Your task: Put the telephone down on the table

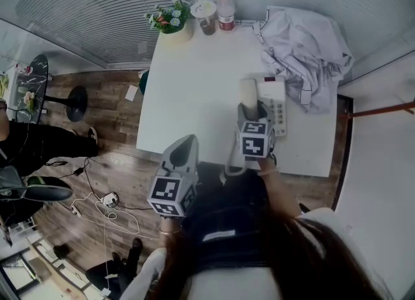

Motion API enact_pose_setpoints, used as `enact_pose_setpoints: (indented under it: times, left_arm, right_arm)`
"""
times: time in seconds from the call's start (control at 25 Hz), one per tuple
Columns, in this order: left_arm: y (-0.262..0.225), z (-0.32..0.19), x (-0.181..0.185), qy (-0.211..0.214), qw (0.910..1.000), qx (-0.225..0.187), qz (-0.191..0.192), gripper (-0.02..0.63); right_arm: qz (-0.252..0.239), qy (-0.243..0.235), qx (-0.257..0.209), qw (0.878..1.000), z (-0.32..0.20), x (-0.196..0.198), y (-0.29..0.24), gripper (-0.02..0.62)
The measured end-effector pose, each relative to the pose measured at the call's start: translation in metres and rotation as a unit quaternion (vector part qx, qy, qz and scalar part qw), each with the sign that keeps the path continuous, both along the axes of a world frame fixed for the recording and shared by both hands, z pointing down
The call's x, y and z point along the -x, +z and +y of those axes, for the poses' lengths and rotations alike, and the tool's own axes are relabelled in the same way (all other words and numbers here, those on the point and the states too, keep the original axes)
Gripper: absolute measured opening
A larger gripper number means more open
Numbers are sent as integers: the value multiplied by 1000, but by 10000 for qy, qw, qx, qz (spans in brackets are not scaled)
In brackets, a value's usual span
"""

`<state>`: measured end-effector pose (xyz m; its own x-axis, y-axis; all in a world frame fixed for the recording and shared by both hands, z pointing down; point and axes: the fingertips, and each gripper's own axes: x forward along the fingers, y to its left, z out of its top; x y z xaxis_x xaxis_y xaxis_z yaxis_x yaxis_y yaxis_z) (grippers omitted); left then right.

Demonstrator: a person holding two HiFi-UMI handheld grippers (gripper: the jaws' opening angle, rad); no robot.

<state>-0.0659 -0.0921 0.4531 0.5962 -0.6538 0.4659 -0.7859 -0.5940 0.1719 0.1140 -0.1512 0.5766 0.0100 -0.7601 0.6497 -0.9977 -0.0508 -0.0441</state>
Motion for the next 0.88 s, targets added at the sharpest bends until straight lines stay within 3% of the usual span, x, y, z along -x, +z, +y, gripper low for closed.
enact_pose_setpoints:
  times: [0.88]
  left_arm:
    - [-11, -12, 26, 98, 9997, -124, 211, -3]
  right_arm:
    - [235, 15, -46, 9997, 3, 12, -18, 218]
